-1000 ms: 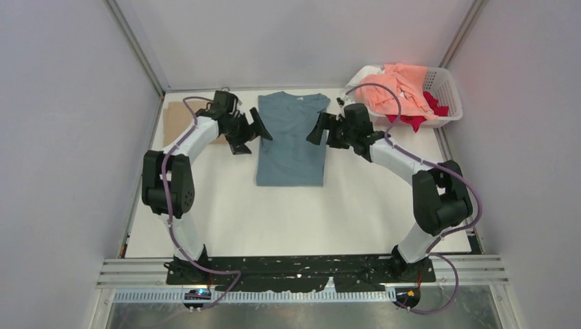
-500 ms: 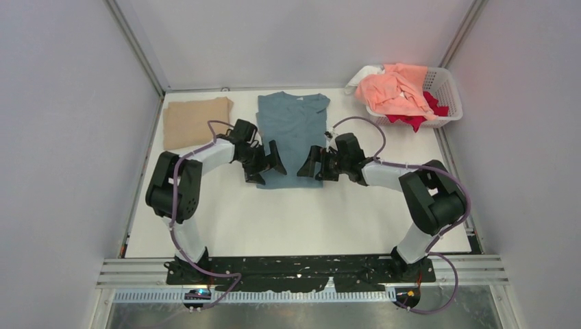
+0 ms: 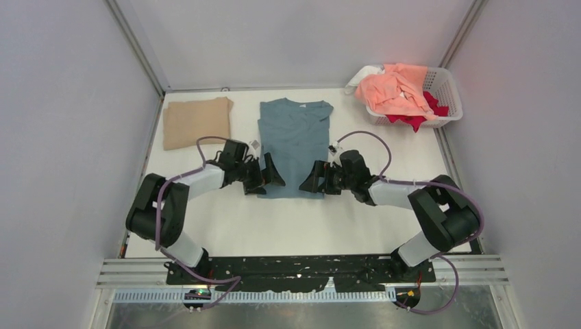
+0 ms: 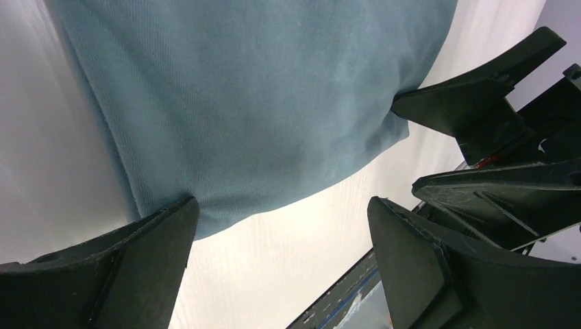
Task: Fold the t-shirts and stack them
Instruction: Fold the folded rectangular tshirt in 1/3 of the way, then grab one side of the 2/3 rectangular tshirt with both arms
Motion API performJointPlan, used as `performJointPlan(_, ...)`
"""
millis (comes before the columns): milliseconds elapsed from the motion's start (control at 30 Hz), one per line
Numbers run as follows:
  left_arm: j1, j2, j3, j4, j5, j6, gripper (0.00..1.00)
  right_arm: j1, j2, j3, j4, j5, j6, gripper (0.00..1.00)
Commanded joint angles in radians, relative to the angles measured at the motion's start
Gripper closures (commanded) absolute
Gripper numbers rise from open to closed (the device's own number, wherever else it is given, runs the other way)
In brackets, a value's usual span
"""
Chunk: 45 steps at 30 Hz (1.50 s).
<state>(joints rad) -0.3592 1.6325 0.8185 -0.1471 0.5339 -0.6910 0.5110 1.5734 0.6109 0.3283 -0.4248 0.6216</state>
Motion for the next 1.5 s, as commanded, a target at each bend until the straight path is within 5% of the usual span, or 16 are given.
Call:
performJointPlan(0,-0.059,-0.061,-0.180,-0.138,-0.107,-0.001,0.00,0.081,-0.103,-0.090,-0.193,0.054,0.022,0.05)
performJointPlan(233,-0.159,-0.294,-0.339,-0.144,-0.164,-0.075,0.00,0.168,-0.317,-0.143,-0.338,0.146,-0.012,0.05)
performJointPlan(500,-0.170,-0.596,-0.318,-0.292,-0.252,-0.059,0.00,0.196,-0.631,-0.144,-0.513,0.249,-0.150,0.04)
performJointPlan(800,-0.164,-0.641,-0.355,-0.373,-0.418,-0.082,0.01,0.299,-0.625,-0.204,-0.487,0.251,-0.091,0.04)
performJointPlan(933,-0.162,-0.524,-0.347,-0.296,-0.401,-0.086,0.25,0.362,-0.515,-0.197,-0.405,0.287,-0.075,0.01)
performJointPlan(1133,-0.154,-0.388,-0.351,-0.218,-0.385,-0.083,0.59,0.410,-0.402,-0.168,-0.406,0.393,-0.073,0.15)
performJointPlan(1300,-0.152,-0.325,-0.355,-0.175,-0.333,-0.076,1.00,0.423,-0.390,-0.164,-0.406,0.421,-0.070,0.30)
performJointPlan(1467,-0.152,-0.335,-0.367,-0.168,-0.326,-0.075,1.00,0.432,-0.366,-0.166,-0.393,0.462,-0.069,0.37)
